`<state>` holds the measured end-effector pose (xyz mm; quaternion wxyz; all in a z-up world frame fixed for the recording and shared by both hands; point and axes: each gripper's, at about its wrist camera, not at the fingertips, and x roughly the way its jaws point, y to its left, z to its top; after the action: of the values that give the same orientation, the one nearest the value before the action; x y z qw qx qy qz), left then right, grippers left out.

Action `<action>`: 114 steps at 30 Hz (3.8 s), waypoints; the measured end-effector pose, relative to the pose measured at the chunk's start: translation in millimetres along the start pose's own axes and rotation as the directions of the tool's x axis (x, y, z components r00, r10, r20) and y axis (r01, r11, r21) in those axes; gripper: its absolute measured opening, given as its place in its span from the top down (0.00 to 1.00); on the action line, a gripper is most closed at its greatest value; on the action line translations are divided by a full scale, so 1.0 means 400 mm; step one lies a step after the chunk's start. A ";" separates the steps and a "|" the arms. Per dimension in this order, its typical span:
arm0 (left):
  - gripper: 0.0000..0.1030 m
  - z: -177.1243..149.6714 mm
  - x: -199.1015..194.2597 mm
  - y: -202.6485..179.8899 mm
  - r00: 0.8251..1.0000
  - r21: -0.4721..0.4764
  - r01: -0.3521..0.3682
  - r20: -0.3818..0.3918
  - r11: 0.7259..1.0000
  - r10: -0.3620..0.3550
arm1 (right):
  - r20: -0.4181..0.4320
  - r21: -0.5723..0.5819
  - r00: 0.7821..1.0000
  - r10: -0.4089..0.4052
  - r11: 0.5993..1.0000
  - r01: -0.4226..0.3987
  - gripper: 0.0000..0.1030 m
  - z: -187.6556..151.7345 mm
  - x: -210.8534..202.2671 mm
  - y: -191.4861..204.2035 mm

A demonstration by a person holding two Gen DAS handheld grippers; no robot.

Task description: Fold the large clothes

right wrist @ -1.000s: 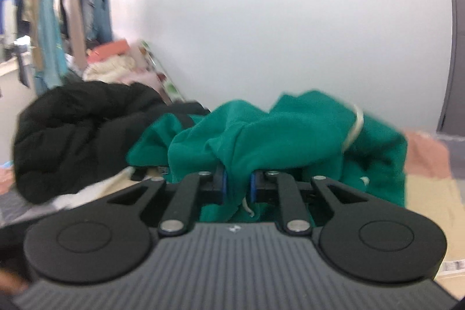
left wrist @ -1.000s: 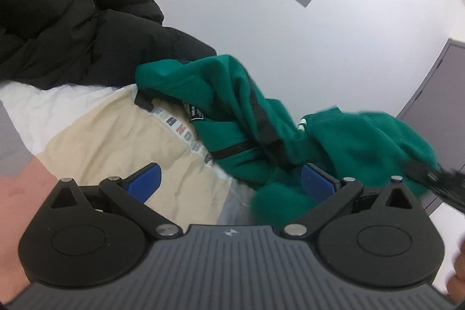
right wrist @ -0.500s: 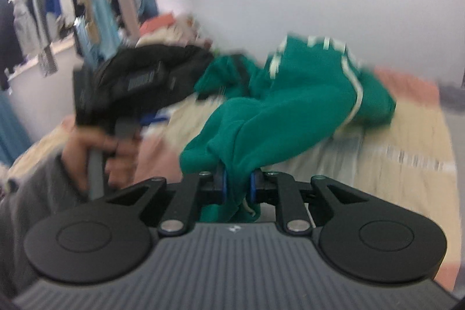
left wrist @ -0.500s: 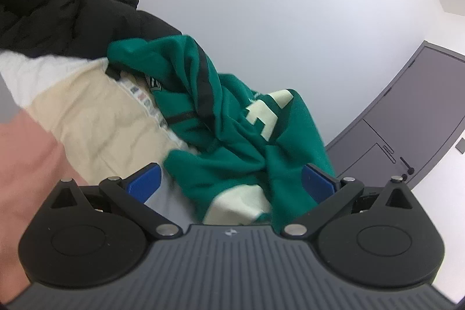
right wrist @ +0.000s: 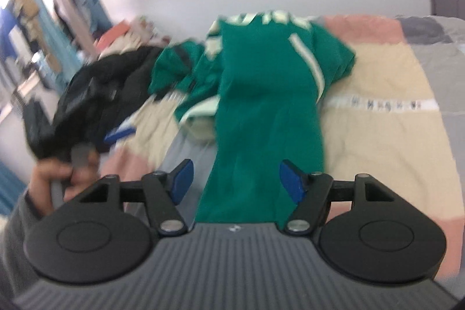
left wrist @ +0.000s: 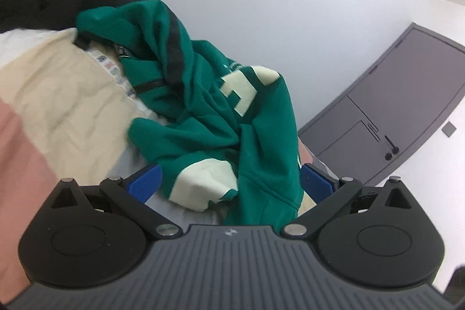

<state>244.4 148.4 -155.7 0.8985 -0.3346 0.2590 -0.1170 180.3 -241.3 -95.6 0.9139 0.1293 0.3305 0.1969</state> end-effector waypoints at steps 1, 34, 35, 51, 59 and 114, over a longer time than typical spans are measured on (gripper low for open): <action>0.02 0.004 0.022 -0.005 1.000 0.009 0.001 -0.007 1.000 -0.001 | 0.005 0.021 1.000 -0.021 1.000 0.021 0.33 0.022 0.022 -0.015; 0.90 0.194 0.381 0.064 0.989 0.009 0.004 0.145 1.000 -0.005 | 0.141 0.422 0.985 0.095 0.895 -0.147 0.90 0.216 0.548 -0.413; 0.91 0.201 0.352 0.058 0.986 0.005 0.008 0.167 1.000 -0.009 | 0.165 0.391 0.982 0.095 0.907 -0.153 0.91 0.225 0.523 -0.396; 0.91 0.239 -0.135 0.173 0.912 -0.204 -0.075 0.383 0.976 0.150 | 0.484 0.143 0.819 0.308 0.896 -0.421 0.91 0.226 0.115 -0.239; 0.90 0.226 -0.054 0.224 0.909 -0.218 -0.261 0.273 0.940 0.315 | 0.374 0.215 0.900 0.224 0.923 -0.320 0.91 0.226 0.174 -0.250; 0.94 -0.039 0.134 0.050 0.987 -0.105 0.162 0.002 0.981 -0.163 | 0.013 0.289 0.974 0.228 0.931 -0.222 0.68 0.100 0.398 -0.247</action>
<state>281.8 134.5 -199.8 0.8662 -0.4011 0.2395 -0.1772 345.7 -262.4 -189.9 0.8531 0.2962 0.3484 0.2513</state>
